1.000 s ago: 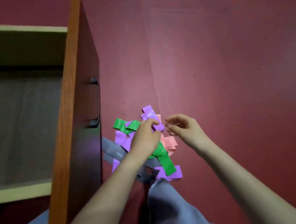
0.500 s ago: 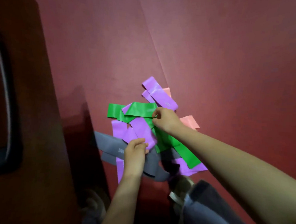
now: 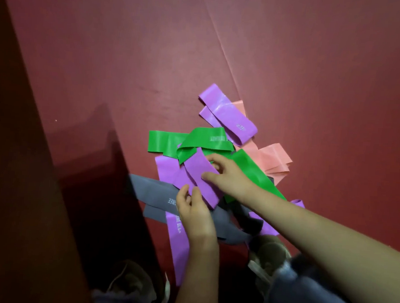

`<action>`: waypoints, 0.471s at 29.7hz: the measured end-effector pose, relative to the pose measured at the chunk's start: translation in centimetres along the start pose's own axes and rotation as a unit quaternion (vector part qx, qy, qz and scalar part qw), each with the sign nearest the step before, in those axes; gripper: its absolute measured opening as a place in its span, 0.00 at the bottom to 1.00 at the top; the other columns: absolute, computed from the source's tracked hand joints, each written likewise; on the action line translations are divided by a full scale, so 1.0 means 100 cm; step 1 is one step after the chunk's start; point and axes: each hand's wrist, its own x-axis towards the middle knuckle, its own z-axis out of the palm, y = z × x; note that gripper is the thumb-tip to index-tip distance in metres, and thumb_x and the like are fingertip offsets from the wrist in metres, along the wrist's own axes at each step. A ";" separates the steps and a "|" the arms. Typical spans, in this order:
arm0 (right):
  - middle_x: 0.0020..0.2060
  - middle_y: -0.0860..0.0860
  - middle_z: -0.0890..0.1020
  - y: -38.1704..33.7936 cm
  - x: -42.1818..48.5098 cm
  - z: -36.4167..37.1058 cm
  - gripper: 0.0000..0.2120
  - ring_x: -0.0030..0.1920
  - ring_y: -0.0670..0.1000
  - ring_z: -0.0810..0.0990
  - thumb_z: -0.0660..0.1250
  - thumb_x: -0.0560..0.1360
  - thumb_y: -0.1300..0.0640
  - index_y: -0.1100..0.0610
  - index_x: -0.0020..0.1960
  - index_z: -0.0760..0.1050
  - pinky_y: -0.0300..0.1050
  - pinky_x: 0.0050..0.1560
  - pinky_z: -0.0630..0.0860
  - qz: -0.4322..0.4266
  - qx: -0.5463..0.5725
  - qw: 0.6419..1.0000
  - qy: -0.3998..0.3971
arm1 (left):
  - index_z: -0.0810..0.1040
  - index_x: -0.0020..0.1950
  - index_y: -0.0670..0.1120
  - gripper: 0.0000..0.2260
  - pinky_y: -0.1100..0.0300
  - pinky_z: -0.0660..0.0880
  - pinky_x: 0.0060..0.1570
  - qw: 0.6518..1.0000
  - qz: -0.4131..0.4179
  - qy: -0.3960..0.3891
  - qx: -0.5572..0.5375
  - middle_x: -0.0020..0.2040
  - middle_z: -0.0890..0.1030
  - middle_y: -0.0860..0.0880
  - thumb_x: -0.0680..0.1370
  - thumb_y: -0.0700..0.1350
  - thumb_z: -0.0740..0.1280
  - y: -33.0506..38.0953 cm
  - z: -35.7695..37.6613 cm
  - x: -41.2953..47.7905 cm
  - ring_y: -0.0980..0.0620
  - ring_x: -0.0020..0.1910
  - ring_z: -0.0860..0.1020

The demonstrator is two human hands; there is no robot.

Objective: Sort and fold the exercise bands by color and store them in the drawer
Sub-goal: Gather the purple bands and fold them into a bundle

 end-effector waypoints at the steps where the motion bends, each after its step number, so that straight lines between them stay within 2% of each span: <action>1: 0.44 0.52 0.78 -0.004 -0.009 -0.004 0.15 0.38 0.39 0.75 0.63 0.71 0.74 0.66 0.56 0.73 0.33 0.45 0.72 -0.003 0.053 0.998 -0.023 | 0.71 0.64 0.38 0.15 0.69 0.65 0.53 0.999 -0.022 -0.006 -0.023 0.56 0.72 0.49 0.78 0.39 0.59 -0.003 -0.002 0.001 0.54 0.56 0.70; 2: 0.45 0.51 0.78 -0.005 -0.020 -0.011 0.17 0.37 0.35 0.75 0.63 0.71 0.74 0.66 0.59 0.72 0.30 0.47 0.72 -0.011 0.091 0.995 -0.044 | 0.71 0.64 0.38 0.15 0.65 0.68 0.57 0.996 -0.056 -0.035 -0.057 0.57 0.75 0.48 0.79 0.42 0.59 -0.002 -0.002 -0.002 0.52 0.56 0.73; 3: 0.47 0.50 0.78 -0.008 -0.028 -0.013 0.18 0.38 0.34 0.75 0.62 0.71 0.75 0.66 0.60 0.72 0.29 0.49 0.71 -0.018 0.116 0.990 -0.074 | 0.74 0.62 0.38 0.15 0.61 0.72 0.56 0.988 -0.088 -0.070 -0.105 0.56 0.79 0.46 0.79 0.45 0.58 0.000 -0.003 0.000 0.51 0.53 0.77; 5: 0.43 0.46 0.79 -0.013 -0.043 -0.020 0.17 0.37 0.34 0.76 0.61 0.71 0.75 0.63 0.57 0.74 0.28 0.47 0.71 -0.004 0.132 0.982 -0.138 | 0.78 0.52 0.41 0.16 0.62 0.78 0.43 0.974 -0.123 -0.098 -0.160 0.41 0.84 0.46 0.79 0.48 0.55 0.006 -0.005 -0.003 0.52 0.39 0.82; 6: 0.37 0.43 0.80 -0.010 -0.049 -0.027 0.15 0.34 0.34 0.75 0.61 0.71 0.75 0.60 0.52 0.76 0.27 0.42 0.72 0.014 0.108 0.977 -0.181 | 0.78 0.49 0.41 0.16 0.62 0.79 0.39 0.974 -0.119 -0.097 -0.168 0.37 0.84 0.47 0.79 0.49 0.55 0.004 -0.004 -0.005 0.52 0.35 0.82; 7: 0.30 0.39 0.77 -0.013 -0.053 -0.025 0.12 0.29 0.35 0.74 0.62 0.71 0.73 0.58 0.46 0.76 0.28 0.35 0.71 0.033 0.065 0.966 -0.247 | 0.78 0.50 0.40 0.16 0.60 0.79 0.41 0.982 -0.092 -0.074 -0.148 0.37 0.83 0.46 0.79 0.48 0.56 0.007 -0.011 -0.001 0.51 0.36 0.81; 8: 0.24 0.41 0.74 -0.013 -0.058 -0.028 0.07 0.26 0.38 0.70 0.62 0.70 0.70 0.60 0.42 0.74 0.31 0.30 0.67 0.059 0.004 0.953 -0.297 | 0.78 0.53 0.38 0.16 0.56 0.78 0.46 0.989 -0.071 -0.039 -0.119 0.39 0.83 0.45 0.79 0.48 0.58 0.005 -0.012 0.001 0.49 0.39 0.81; 9: 0.24 0.42 0.71 -0.010 -0.059 -0.029 0.04 0.24 0.39 0.68 0.60 0.69 0.68 0.62 0.41 0.73 0.33 0.28 0.64 0.079 -0.043 0.945 -0.315 | 0.77 0.54 0.37 0.15 0.53 0.78 0.48 0.994 -0.055 -0.022 -0.094 0.40 0.83 0.45 0.78 0.47 0.59 0.000 -0.013 0.003 0.49 0.40 0.80; 10: 0.25 0.44 0.70 -0.006 -0.056 -0.028 0.06 0.24 0.39 0.67 0.58 0.68 0.68 0.62 0.41 0.73 0.34 0.28 0.64 0.091 -0.057 0.949 -0.296 | 0.77 0.52 0.38 0.14 0.52 0.78 0.48 0.995 -0.050 -0.020 -0.080 0.38 0.84 0.46 0.78 0.48 0.61 -0.003 -0.015 0.001 0.49 0.39 0.81; 12: 0.29 0.47 0.72 -0.009 -0.045 -0.021 0.17 0.25 0.38 0.71 0.53 0.69 0.75 0.56 0.39 0.72 0.36 0.34 0.69 0.075 -0.035 0.984 -0.160 | 0.77 0.46 0.41 0.12 0.52 0.79 0.45 0.998 -0.041 -0.030 -0.045 0.33 0.84 0.48 0.76 0.50 0.63 -0.008 -0.018 0.000 0.50 0.34 0.81; 14: 0.32 0.50 0.75 -0.015 -0.026 -0.011 0.18 0.33 0.44 0.74 0.54 0.70 0.75 0.55 0.40 0.73 0.44 0.43 0.71 -0.008 -0.070 0.997 -0.021 | 0.77 0.42 0.39 0.13 0.60 0.79 0.33 0.998 -0.053 -0.037 -0.014 0.25 0.81 0.50 0.79 0.46 0.59 -0.008 -0.017 -0.009 0.54 0.25 0.79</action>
